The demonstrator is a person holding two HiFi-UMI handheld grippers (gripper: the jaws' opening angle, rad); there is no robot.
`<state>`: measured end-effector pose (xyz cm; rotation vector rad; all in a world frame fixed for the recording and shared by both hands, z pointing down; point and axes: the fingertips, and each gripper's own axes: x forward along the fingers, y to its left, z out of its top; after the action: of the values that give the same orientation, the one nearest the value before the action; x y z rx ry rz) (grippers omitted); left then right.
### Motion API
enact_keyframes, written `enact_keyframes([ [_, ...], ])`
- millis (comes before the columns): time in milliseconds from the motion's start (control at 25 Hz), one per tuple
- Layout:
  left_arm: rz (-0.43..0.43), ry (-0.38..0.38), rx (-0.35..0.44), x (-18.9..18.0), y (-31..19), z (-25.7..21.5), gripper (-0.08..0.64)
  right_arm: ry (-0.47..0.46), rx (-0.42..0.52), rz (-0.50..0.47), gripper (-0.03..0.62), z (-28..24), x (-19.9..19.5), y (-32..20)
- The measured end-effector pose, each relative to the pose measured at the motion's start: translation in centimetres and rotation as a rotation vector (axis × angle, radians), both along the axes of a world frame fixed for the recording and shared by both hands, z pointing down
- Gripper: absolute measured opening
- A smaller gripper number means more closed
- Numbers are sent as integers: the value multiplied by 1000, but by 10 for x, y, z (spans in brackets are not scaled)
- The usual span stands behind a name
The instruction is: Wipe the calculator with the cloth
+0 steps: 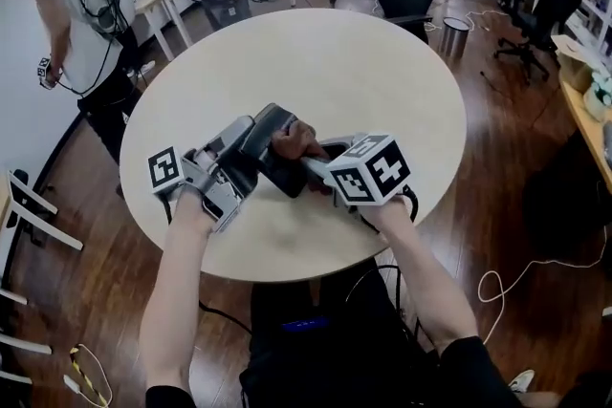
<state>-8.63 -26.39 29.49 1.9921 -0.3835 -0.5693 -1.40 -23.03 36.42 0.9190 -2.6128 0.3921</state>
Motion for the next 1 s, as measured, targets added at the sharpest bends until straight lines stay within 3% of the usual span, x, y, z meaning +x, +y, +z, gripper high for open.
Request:
enact_keyframes([
  [80, -35, -88, 137, 6, 2, -2, 301, -34, -24, 7, 64, 2, -4, -6],
  [200, 6, -233, 289, 25, 20, 5, 382, -35, -17, 15, 64, 2, -5, -12],
  [320, 0, -432, 422, 36, 28, 16, 380, -90, -31, 11, 64, -2, 0, -14],
  [480, 9, -728, 602, 46, 33, 35, 341, -250, -90, -16, 64, -16, 6, -16],
  [560, 8, -805, 638, 47, 33, 39, 299, -312, -114, -35, 64, -22, 6, -17],
  [640, 5, -824, 656, 45, 32, 39, 295, -331, -118, -45, 64, -24, 5, -17],
  [720, 12, -842, 687, 42, 34, 36, 290, -294, -72, -34, 64, -32, 5, -18],
  [800, 25, -877, 737, 44, 41, 32, 284, -204, 42, -40, 64, -59, 3, -11],
  [920, 33, -947, 823, 54, 52, 27, 267, 9, 203, -163, 64, -101, -30, 20],
  [1000, 39, -993, 870, 58, 57, 26, 261, 183, 249, -246, 64, -101, -59, 41],
])
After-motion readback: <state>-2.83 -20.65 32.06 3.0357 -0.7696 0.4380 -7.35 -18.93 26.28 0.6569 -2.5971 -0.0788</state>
